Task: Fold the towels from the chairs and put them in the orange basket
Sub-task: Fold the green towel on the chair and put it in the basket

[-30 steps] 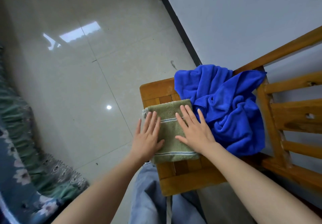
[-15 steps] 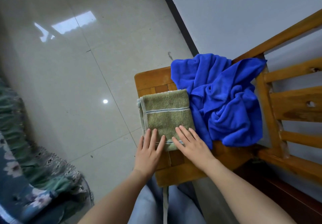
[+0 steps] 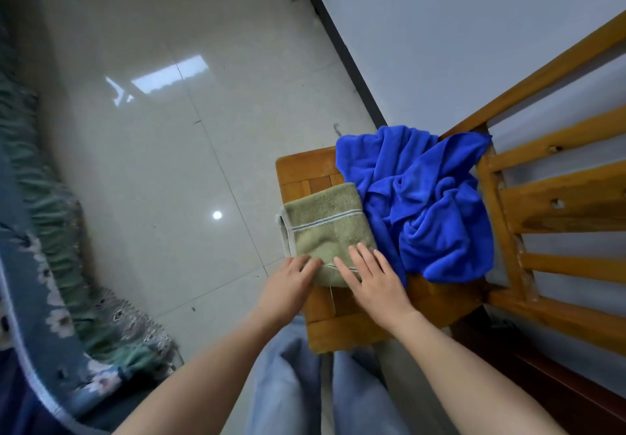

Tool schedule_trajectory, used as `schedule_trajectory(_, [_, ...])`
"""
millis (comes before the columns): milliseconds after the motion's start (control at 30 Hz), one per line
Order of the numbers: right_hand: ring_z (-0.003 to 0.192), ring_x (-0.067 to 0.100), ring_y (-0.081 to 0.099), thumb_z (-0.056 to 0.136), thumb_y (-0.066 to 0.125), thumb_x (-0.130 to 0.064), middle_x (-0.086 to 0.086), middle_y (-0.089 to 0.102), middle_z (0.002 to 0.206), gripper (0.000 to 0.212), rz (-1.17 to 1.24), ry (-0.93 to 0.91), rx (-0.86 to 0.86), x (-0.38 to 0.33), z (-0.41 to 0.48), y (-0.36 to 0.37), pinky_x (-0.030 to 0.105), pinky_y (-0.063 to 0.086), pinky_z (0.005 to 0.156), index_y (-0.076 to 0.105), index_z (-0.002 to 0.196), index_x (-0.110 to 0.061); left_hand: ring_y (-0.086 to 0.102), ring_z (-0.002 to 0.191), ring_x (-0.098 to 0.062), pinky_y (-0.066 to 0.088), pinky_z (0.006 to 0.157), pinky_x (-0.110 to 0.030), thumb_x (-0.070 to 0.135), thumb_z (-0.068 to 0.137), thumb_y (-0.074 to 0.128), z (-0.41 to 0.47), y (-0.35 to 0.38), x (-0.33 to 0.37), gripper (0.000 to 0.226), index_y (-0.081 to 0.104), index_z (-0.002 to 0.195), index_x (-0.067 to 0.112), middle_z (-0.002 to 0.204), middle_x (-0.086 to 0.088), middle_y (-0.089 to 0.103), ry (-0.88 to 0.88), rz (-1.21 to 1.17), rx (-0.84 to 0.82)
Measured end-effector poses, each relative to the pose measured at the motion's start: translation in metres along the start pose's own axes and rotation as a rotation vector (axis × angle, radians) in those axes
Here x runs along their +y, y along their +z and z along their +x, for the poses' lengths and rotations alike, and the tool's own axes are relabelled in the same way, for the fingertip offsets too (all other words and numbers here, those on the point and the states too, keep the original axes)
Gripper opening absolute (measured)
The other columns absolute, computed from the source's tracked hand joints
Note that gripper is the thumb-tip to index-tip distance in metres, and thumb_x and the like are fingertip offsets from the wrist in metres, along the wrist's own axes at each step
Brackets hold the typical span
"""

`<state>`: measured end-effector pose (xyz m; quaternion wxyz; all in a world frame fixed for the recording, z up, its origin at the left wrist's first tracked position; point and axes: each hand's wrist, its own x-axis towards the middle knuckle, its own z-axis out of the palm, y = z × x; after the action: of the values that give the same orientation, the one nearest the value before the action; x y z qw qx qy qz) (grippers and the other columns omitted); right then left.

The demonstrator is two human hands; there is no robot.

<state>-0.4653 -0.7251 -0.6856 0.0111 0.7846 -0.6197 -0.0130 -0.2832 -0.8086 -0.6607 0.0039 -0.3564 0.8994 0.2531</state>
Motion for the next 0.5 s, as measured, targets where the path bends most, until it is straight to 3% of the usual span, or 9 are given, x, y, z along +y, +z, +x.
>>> schedule_trajectory(100, [0.101,0.035,0.064,0.052,0.087,-0.020,0.020,0.067,0.106,0.086,0.062,0.105,-0.095,-0.007,0.004,-0.025,0.044,0.053,0.083,0.042,0.125,-0.013,0.068,0.068,-0.022,0.053,0.052,-0.025,0.010,0.049,0.088,-0.006,-0.020,0.009,0.069,0.047,0.105,0.017,0.088,-0.007,0.069,0.014,-0.036,0.035])
schedule_trajectory(200, [0.085,0.033,0.067,0.047,0.089,-0.015,0.015,0.068,0.088,0.077,0.091,0.106,-0.023,-0.001,0.014,-0.054,0.039,0.056,0.074,0.046,0.112,-0.014,0.067,0.067,-0.016,0.050,0.048,-0.019,0.015,0.047,0.089,-0.011,-0.046,0.018,0.070,0.048,0.103,0.019,0.087,-0.002,0.069,0.021,0.035,0.035])
schedule_trajectory(300, [0.070,0.028,0.064,0.050,0.085,-0.009,0.010,0.064,0.075,0.065,0.106,0.033,0.092,0.013,0.026,-0.092,0.034,0.056,0.065,0.046,0.101,-0.014,0.067,0.073,-0.020,0.054,0.046,-0.024,0.018,0.048,0.090,-0.015,-0.078,0.025,0.072,0.047,0.105,0.019,0.092,-0.004,0.068,0.040,0.115,0.032])
schedule_trajectory(400, [0.062,0.025,0.061,0.048,0.084,-0.006,0.008,0.063,0.070,0.063,0.071,-0.026,0.158,0.029,0.036,-0.132,0.030,0.052,0.055,0.046,0.097,-0.014,0.065,0.069,-0.018,0.051,0.045,-0.020,0.026,0.041,0.092,-0.012,-0.114,0.040,0.077,0.047,0.103,0.018,0.088,-0.001,0.067,0.070,0.252,0.052])
schedule_trajectory(500, [0.064,0.023,0.062,0.045,0.085,-0.006,0.008,0.065,0.074,0.064,0.015,-0.084,0.225,0.044,0.042,-0.169,0.028,0.052,0.055,0.047,0.096,-0.014,0.064,0.063,-0.018,0.045,0.040,-0.019,0.026,0.045,0.090,-0.011,-0.149,0.059,0.071,0.046,0.100,0.018,0.082,-0.002,0.067,0.103,0.302,0.133])
